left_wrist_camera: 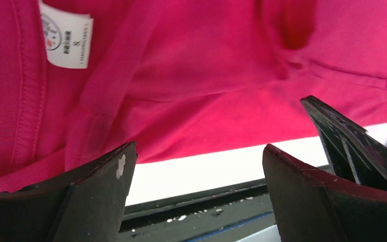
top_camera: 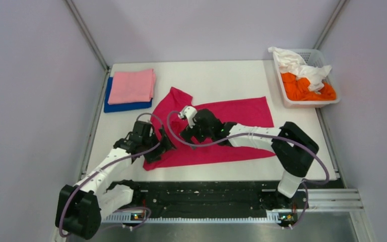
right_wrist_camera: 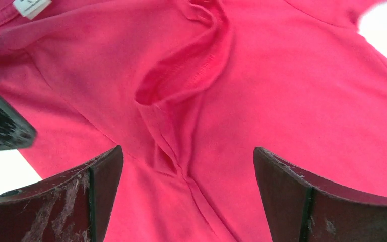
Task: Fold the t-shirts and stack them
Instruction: Fold the flattened tshirt in 1/3 of the way, then grab the side of the flattened tshirt furthest away from the robot with both arms
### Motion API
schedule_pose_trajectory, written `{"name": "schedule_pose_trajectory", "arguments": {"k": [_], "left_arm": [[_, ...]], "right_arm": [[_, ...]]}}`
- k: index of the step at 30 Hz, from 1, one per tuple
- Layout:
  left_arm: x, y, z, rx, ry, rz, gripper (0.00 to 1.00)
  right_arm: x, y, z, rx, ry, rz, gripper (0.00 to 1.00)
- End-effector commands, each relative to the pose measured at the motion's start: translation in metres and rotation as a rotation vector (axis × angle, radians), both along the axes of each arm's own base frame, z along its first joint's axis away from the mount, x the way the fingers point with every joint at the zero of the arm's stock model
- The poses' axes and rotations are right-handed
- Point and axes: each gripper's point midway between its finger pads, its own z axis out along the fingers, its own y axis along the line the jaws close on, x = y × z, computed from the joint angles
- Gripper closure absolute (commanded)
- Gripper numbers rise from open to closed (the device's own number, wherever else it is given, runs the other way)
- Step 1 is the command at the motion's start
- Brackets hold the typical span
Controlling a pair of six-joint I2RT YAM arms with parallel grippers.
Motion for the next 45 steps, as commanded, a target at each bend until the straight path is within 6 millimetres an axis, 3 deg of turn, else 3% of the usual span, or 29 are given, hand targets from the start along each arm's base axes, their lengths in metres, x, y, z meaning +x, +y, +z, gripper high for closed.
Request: {"name": "schedule_pose_trajectory", "arguments": {"k": [1, 6, 10, 17, 23, 26, 29, 34, 37, 40, 45], "left_arm": [[0.004, -0.002, -0.023, -0.007, 0.010, 0.019, 0.01], [-0.007, 0.021, -0.053, 0.131, 0.140, 0.091, 0.01], [-0.010, 0.033, -0.055, 0.187, 0.157, 0.132, 0.02], [-0.019, 0.059, -0.052, 0.307, 0.173, 0.201, 0.02], [-0.023, 0.059, -0.052, 0.309, 0.199, 0.198, 0.02], [-0.022, 0.055, -0.046, 0.290, 0.187, 0.188, 0.03], [-0.013, 0.048, -0.027, 0.253, 0.128, 0.155, 0.02], [0.029, 0.036, 0.034, 0.215, -0.067, 0.105, 0.01], [0.067, 0.033, 0.074, 0.232, -0.200, 0.114, 0.01], [0.112, 0.032, 0.101, 0.264, -0.291, 0.150, 0.01], [0.192, 0.024, 0.112, 0.385, -0.256, 0.126, 0.04]], "right_arm": [[0.002, 0.060, 0.023, 0.126, -0.081, 0.187, 0.01], [0.014, 0.070, -0.010, 0.036, -0.092, 0.177, 0.01], [0.046, 0.055, -0.019, -0.050, -0.170, 0.021, 0.01], [0.084, 0.011, -0.012, -0.055, -0.208, -0.192, 0.02], [0.118, -0.039, 0.006, 0.003, -0.192, -0.437, 0.02], [0.120, -0.054, 0.017, 0.055, -0.175, -0.518, 0.01], [0.114, -0.070, 0.035, 0.133, -0.175, -0.593, 0.01], [0.108, -0.111, 0.066, 0.340, -0.084, -0.718, 0.01], [0.107, -0.139, 0.072, 0.433, 0.009, -0.739, 0.01], [0.114, -0.176, 0.073, 0.402, 0.013, -0.820, 0.01], [0.132, -0.233, 0.069, 0.376, 0.036, -0.975, 0.02]]}}
